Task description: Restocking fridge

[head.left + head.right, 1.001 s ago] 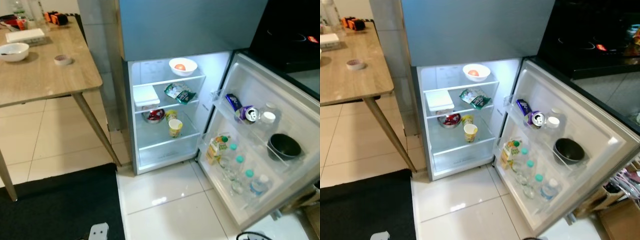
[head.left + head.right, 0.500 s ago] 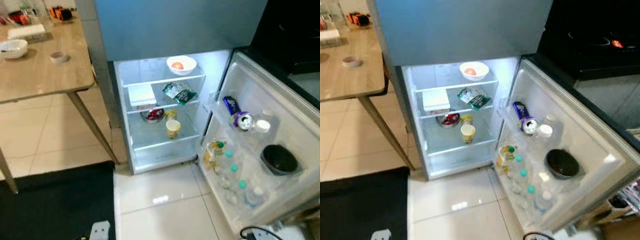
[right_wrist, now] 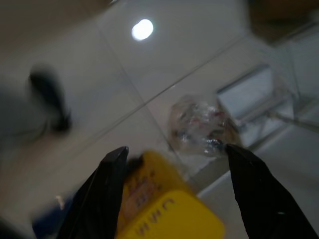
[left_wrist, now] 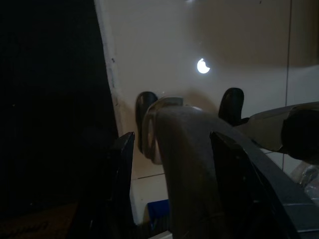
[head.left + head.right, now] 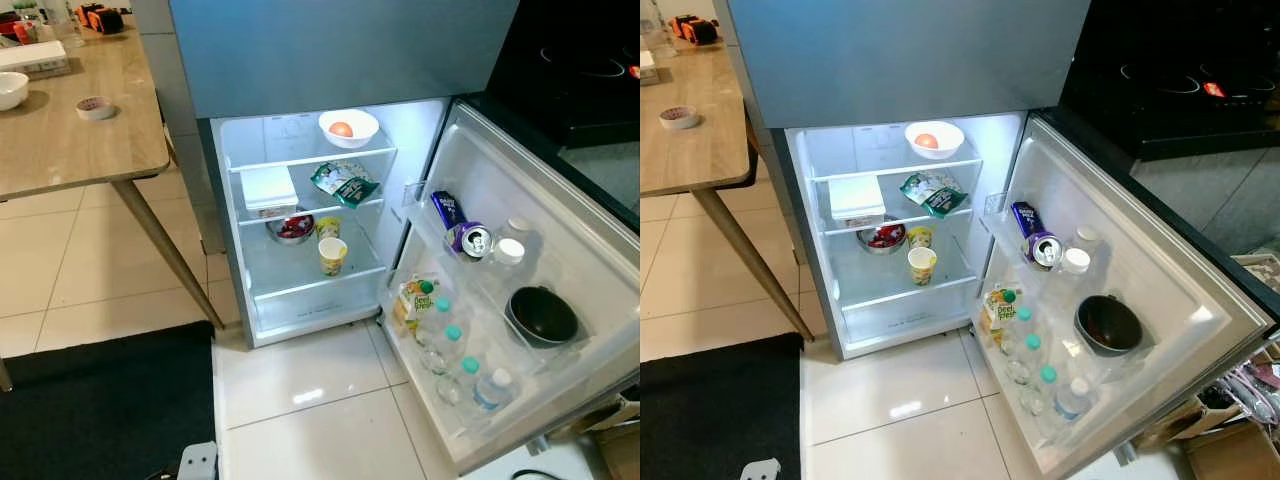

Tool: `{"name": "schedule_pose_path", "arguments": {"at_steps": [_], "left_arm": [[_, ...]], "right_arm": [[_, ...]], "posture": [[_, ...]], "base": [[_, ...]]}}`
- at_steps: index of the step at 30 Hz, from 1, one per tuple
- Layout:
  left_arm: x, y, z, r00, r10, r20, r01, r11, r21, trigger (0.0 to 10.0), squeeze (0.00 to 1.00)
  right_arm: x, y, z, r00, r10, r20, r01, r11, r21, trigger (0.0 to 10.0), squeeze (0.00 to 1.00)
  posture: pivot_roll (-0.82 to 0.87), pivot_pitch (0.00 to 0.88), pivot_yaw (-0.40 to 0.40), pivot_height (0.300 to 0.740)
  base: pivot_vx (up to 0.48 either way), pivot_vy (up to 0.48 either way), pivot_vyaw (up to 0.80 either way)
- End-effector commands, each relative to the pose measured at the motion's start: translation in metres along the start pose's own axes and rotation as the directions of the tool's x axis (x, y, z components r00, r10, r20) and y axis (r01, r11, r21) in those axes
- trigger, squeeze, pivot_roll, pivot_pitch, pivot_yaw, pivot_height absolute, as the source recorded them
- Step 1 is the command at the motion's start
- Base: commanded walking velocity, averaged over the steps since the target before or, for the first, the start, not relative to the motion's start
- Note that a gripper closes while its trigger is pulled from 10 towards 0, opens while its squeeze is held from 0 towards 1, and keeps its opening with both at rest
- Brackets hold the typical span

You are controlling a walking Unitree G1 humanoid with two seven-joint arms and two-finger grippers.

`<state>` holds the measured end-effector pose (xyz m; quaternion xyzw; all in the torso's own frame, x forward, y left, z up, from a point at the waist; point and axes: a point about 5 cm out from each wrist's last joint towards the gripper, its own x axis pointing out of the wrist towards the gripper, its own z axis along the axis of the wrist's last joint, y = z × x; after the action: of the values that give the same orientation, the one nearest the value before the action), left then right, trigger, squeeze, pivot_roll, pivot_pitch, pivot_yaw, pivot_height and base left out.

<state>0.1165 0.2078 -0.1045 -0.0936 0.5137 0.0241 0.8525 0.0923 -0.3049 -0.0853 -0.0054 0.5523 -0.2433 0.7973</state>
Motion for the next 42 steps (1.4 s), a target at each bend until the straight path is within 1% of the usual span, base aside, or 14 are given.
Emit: {"name": "schedule_pose_path", "arguments": {"at_steps": [1, 2, 4, 5, 6, 14, 21, 22, 24, 25, 34, 40, 41, 42], "left_arm": [[-0.001, -0.001, -0.007, 1.0, -0.003, -0.027, 0.003, 1.0, -0.009, 10.0, 0.0], [-0.001, -0.001, -0.007, 1.0, -0.004, -0.027, 0.004, 1.0, -0.008, 10.0, 0.0], [-0.001, -0.001, -0.007, 1.0, -0.004, -0.027, 0.004, 1.0, -0.008, 10.0, 0.0], [-0.001, -0.001, -0.007, 1.0, -0.005, -0.026, 0.004, 1.0, -0.007, 10.0, 0.0], [0.0, -0.001, -0.006, 1.0, -0.006, -0.026, 0.006, 1.0, -0.004, 10.0, 0.0], [0.0, 0.0, -0.001, 1.0, -0.004, -0.017, 0.004, 1.0, 0.004, 10.0, 0.0], [-0.001, 0.002, -0.006, 1.0, -0.004, -0.026, 0.004, 1.0, 0.001, 10.0, 0.0], [-0.001, 0.001, -0.007, 1.0, -0.005, -0.027, 0.005, 1.0, -0.002, 10.0, 0.0], [-0.002, 0.001, -0.008, 1.0, -0.006, -0.028, 0.006, 1.0, -0.003, 10.0, 0.0], [-0.002, 0.001, -0.008, 1.0, -0.007, -0.03, 0.007, 1.0, -0.004, 10.0, 0.0], [-0.002, 0.001, -0.01, 0.999, -0.011, -0.034, 0.011, 1.0, -0.007, 10.0, 0.0], [-0.002, 0.001, -0.01, 0.999, -0.014, -0.036, 0.014, 1.0, -0.003, 10.0, 0.0], [-0.002, 0.001, -0.01, 0.999, -0.016, -0.037, 0.016, 1.0, 0.0, 10.0, 0.0], [-0.002, 0.001, -0.01, 0.999, -0.016, -0.037, 0.016, 1.0, 0.0, 10.0, 0.0]], "right_arm": [[0.0, -0.014, 0.015, 0.996, -0.069, 0.052, 0.061, 0.989, 0.132, 10.0, 0.0], [-0.001, -0.023, 0.027, 0.99, -0.11, 0.09, 0.089, 0.973, 0.214, 8.4, 0.0], [-0.001, -0.023, 0.027, 0.99, -0.11, 0.09, 0.089, 0.973, 0.214, 8.4, 0.0], [-0.002, -0.035, 0.041, 0.978, -0.165, 0.128, 0.117, 0.941, 0.318, 1.1, 0.0], [-0.005, -0.047, 0.057, 0.961, -0.215, 0.173, 0.133, 0.909, 0.395, 0.0, 0.0], [-0.033, -0.097, 0.143, 0.811, -0.408, 0.42, 0.07, 0.78, 0.622, 0.0, 0.0], [-0.057, -0.092, 0.202, 0.689, -0.32, 0.65, -0.215, 0.766, 0.605, 0.0, 0.0], [-0.059, -0.087, 0.209, 0.675, -0.279, 0.683, -0.272, 0.767, 0.582, 4.0, 0.0], [-0.061, -0.083, 0.213, 0.663, -0.252, 0.705, -0.31, 0.765, 0.565, 4.0, 0.0], [-0.062, -0.076, 0.218, 0.647, -0.199, 0.736, -0.361, 0.771, 0.525, 10.0, 0.0], [-0.063, -0.027, 0.222, 0.519, 0.258, 0.815, -0.602, 0.787, 0.134, 10.0, 0.0], [-0.063, 0.014, 0.207, 0.392, 0.594, 0.703, -0.736, 0.661, -0.148, 10.0, 0.0], [-0.067, 0.038, 0.196, 0.271, 0.761, 0.589, -0.816, 0.507, -0.279, 10.0, 0.0], [-0.067, 0.038, 0.196, 0.271, 0.761, 0.589, -0.816, 0.507, -0.279, 10.0, 0.0]], "posture": [[-0.03, 0.014, -0.067, 0.74], [-0.03, 0.009, -0.064, 0.74], [-0.03, 0.009, -0.064, 0.74], [-0.03, 0.004, -0.062, 0.74], [-0.03, 0.004, -0.062, 0.74], [-0.02, 0.0, -0.059, 0.74], [-0.02, 0.002, -0.061, 0.74], [-0.02, 0.008, -0.063, 0.74], [-0.02, 0.008, -0.063, 0.74], [-0.02, 0.008, -0.063, 0.74], [-0.03, 0.02, -0.063, 0.74], [-0.03, 0.025, -0.062, 0.74], [-0.03, 0.026, -0.061, 0.74], [-0.03, 0.026, -0.061, 0.74]], "base": [[0.0, 0.0, 0.0], [0.0, 0.0, 0.0], [0.0, 0.0, 0.0], [0.0, 0.0, 0.0], [0.0, 0.0, 0.0], [0.0, 0.0, 0.0], [0.0, 0.0, 0.0], [0.0, 0.0, 0.0], [0.0, 0.0, 0.0], [0.0, 0.0, 0.0], [0.0, 0.0, 0.0], [0.0, 0.0, 0.0], [0.0, 0.0, 0.0], [0.0, 0.0, 0.0]]}}
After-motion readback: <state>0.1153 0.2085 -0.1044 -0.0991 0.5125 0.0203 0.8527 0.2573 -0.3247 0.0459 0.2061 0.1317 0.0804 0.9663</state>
